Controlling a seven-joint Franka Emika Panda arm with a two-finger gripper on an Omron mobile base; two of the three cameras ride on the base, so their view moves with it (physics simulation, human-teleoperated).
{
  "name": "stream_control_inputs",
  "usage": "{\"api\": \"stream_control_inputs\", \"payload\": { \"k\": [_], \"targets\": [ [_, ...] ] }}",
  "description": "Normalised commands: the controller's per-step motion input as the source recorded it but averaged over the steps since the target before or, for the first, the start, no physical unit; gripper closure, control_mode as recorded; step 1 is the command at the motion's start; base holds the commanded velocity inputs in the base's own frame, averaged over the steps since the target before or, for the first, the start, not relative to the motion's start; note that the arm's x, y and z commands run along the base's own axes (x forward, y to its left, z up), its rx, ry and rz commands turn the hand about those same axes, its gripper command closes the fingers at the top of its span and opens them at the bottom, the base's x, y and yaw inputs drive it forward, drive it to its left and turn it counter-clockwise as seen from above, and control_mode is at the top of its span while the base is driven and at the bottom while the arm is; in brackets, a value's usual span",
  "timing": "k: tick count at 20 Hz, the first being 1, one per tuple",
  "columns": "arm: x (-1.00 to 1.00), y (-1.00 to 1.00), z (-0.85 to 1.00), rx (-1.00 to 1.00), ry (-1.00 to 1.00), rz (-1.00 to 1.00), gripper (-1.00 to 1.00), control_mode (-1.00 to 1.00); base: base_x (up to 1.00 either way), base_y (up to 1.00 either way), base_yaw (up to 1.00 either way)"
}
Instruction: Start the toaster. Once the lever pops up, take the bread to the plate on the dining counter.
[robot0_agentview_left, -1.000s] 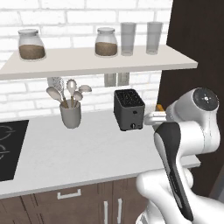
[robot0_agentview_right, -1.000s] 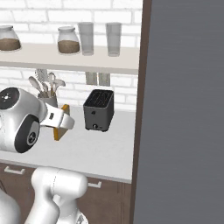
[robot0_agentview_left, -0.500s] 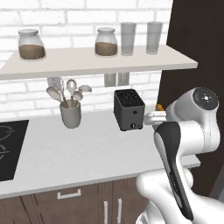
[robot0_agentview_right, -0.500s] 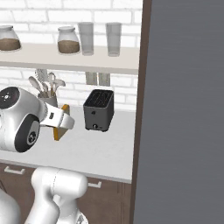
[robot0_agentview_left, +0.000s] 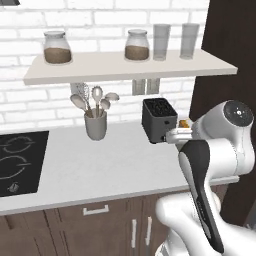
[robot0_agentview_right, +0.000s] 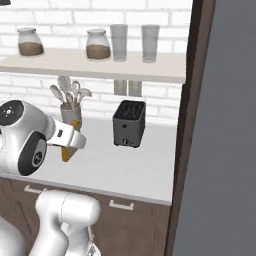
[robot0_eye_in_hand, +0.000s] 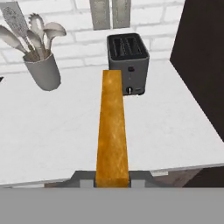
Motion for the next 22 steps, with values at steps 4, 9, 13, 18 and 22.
{"api": "stream_control_inputs", "payload": {
  "k": [4, 9, 13, 18, 22],
  "targets": [
    [0.00, 0.00, 0.00, 0.00, 0.00, 0.00, 1.00, 1.00, -0.52, 0.99, 0.21],
    [0.00, 0.00, 0.00, 0.00, 0.00, 0.00, 1.00, 1.00, -0.45, 0.99, 0.41],
    [0.00, 0.00, 0.00, 0.00, 0.00, 0.00, 1.00, 1.00, -0.21, 0.94, 0.64],
    [0.00, 0.00, 0.00, 0.00, 0.00, 0.00, 1.00, 1.00, 0.00, 0.74, 0.83],
    [0.00, 0.00, 0.00, 0.00, 0.00, 0.00, 1.00, 1.00, 0.00, 0.44, 0.84]
  ]
}}
